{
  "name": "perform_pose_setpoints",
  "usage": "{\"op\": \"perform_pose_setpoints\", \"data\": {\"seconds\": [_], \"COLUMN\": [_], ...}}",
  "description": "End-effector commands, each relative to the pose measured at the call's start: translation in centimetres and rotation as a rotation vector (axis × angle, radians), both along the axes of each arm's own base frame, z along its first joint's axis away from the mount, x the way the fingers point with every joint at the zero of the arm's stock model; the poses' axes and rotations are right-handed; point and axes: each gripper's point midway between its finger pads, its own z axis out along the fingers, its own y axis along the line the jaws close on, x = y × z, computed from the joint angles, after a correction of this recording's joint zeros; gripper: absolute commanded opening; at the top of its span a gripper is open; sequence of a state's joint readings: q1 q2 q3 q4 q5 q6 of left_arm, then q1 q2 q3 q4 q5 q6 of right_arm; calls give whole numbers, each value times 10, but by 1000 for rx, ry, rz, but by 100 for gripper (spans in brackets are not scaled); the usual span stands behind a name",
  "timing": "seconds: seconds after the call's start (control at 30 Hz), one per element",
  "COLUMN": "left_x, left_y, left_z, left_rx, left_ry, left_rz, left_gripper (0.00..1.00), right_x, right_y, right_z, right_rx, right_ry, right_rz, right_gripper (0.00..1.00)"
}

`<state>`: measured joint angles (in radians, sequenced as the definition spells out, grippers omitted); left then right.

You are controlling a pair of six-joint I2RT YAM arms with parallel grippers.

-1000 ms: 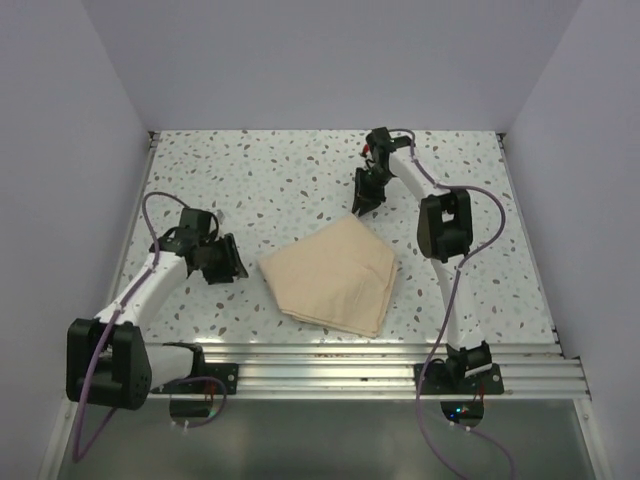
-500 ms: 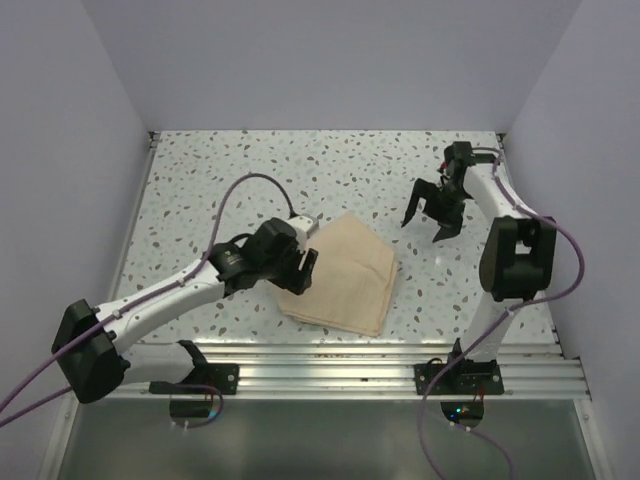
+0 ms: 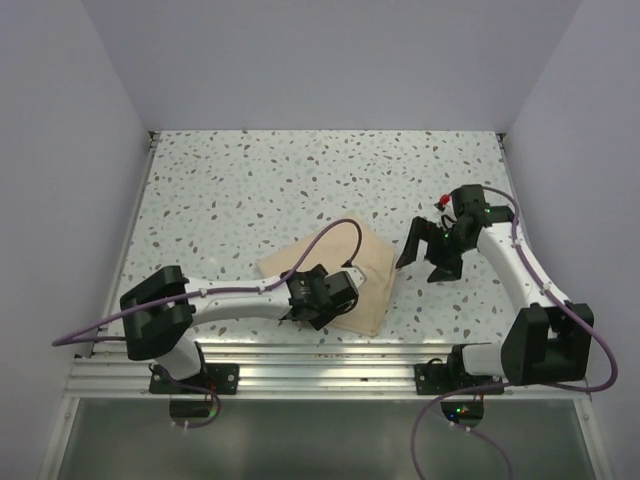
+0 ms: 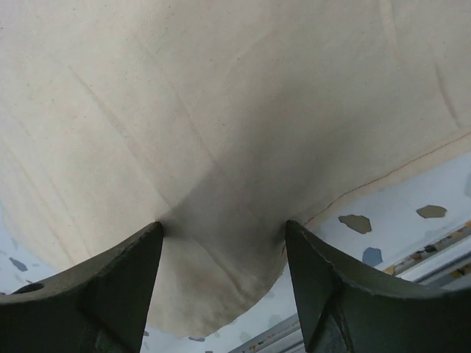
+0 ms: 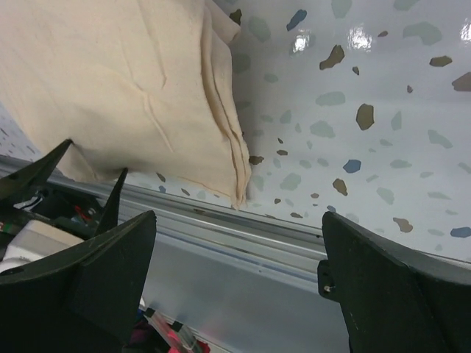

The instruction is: Prepare the surgical pack

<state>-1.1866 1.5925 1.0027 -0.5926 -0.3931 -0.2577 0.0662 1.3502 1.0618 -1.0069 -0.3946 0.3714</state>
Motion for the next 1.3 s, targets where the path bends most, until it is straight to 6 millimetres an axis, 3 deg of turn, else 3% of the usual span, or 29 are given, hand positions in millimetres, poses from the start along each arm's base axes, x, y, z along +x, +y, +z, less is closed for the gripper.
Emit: {"op": "perform_pose_setpoints", "data": {"seconds": [0.0,0.2,0.33,0.43,0.6,0.7,0.73,0.9,0.97,1.13,1.23,1.27], "left_x": [24,35,39,39,36,37,38,42,41,40,39,36], "left_y": [6,19,8,-1,-17,-17,-16,-19,-23,-32,-38,-40], "left_z": [16,9,14,15,22,19,19,17,17,21,25,28], "left_rx": [57,157,142,124,71,78,79,67,53,36,7,-12], "left_ry": [-143,-209,-214,-200,-163,-146,-141,-100,-82,-18,19,38], "left_rz": [57,112,92,71,42,36,38,26,13,-17,-28,-38], "left_gripper": [72,71,66,50,40,29,21,11,0,0,0,0], "right_x": [-12,-19,-21,-24,-30,-31,-29,-26,-24,-13,-5,-1], "right_y": [5,10,12,15,32,39,41,53,61,79,80,82], "right_z": [5,1,2,1,-3,-5,-5,-2,-5,-15,-22,-23], "right_rx": [42,72,88,105,219,258,266,344,383,421,426,440], "right_ry": [-29,-18,-9,7,57,70,69,102,133,135,112,118], "right_rz": [24,16,21,11,-16,-17,-16,-36,-57,-129,-205,-249], "right_gripper": [99,99,99,99,97,96,96,99,99,99,92,83]}}
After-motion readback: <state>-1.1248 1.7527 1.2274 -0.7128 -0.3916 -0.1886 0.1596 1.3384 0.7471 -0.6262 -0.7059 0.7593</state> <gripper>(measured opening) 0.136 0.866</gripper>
